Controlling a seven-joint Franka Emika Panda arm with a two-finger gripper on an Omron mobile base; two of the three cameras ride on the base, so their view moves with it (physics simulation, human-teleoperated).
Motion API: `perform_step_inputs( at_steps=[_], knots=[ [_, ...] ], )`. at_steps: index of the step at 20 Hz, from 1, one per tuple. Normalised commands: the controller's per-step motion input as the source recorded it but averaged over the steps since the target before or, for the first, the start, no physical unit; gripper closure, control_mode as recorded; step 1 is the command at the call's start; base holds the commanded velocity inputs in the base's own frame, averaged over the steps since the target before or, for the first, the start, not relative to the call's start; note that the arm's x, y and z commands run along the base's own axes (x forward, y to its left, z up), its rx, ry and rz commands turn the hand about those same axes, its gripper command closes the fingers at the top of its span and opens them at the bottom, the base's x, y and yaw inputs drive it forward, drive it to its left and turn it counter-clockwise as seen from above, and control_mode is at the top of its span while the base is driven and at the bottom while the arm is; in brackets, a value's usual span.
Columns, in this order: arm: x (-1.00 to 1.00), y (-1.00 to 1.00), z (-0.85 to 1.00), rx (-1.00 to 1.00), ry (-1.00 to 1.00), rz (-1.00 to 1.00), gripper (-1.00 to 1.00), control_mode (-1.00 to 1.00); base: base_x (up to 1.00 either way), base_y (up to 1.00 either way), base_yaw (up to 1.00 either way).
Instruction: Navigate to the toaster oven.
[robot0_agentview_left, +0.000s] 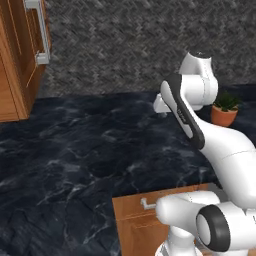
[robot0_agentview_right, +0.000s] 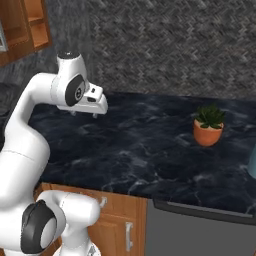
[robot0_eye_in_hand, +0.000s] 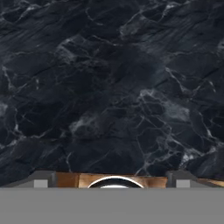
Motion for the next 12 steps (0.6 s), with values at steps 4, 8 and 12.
perform_step_inputs(
  at_steps=[4,8,12],
  knots=[
    [0.0,0.0,0.0,0.0,0.0,0.0,-1.0,1.0,-0.61,-0.4,-0.03],
    [0.0,0.0,0.0,0.0,0.0,0.0,-1.0,1.0,-0.06,-0.04,0.0],
    [0.0,0.0,0.0,0.0,0.0,0.0,-1.0,1.0,0.0,-0.11,0.09]
  ],
)
